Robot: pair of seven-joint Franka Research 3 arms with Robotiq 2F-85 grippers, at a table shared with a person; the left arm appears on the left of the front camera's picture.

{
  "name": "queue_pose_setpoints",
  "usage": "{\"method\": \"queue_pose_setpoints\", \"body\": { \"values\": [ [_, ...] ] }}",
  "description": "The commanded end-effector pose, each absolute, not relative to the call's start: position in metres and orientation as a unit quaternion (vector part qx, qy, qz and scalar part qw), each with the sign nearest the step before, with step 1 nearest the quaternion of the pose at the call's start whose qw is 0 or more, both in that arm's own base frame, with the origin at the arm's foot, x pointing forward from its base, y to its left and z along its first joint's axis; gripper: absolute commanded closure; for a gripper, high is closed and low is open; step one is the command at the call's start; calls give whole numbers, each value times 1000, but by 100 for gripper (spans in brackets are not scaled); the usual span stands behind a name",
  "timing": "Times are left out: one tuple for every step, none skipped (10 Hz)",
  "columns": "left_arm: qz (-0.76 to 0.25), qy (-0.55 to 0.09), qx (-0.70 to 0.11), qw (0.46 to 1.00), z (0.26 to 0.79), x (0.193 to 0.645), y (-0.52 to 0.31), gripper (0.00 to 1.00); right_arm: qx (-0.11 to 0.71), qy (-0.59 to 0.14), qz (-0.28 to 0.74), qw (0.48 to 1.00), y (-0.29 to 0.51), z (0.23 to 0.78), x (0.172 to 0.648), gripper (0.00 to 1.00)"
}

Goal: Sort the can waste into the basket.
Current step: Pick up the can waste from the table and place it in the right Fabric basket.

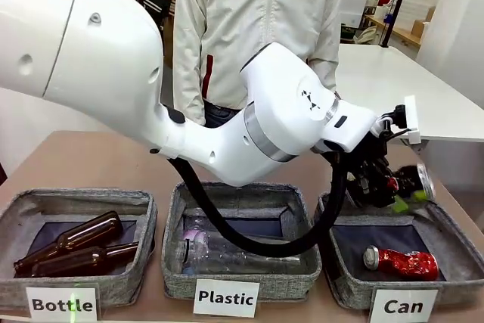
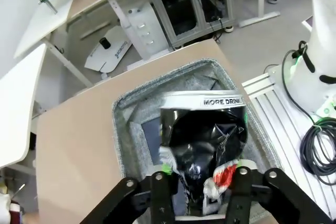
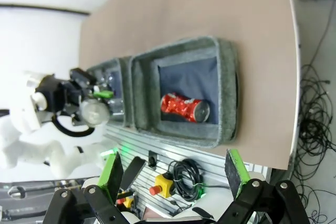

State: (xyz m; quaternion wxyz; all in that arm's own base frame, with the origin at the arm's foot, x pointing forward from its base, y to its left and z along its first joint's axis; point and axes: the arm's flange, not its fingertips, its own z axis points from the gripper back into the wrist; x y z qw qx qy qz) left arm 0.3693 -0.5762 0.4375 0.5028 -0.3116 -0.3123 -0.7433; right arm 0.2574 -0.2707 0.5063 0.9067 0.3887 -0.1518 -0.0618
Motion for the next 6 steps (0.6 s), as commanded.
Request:
{"method": "queue_pose_setpoints", "body": {
  "values": [
    [-742,-307,-317,504,439,367,-569,0,384,-143,-65,910,-274,510,258,0],
    [-740,-310,-318,505,440,366,-567,0,384,-143,-65,910,-274,510,258,0],
    [-739,-313,-319,504,441,365,-565,0,384,-143,-65,910,-274,510,258,0],
    [-739,-317,-318,503,443,364,-563,0,384,-143,-65,910,-274,510,258,0],
    [-738,-321,-320,500,445,363,-561,0,384,-143,-65,910,-274,510,258,0],
    [-733,-324,-325,501,448,364,-556,0,384,-143,-65,910,-274,510,258,0]
  ]
}}
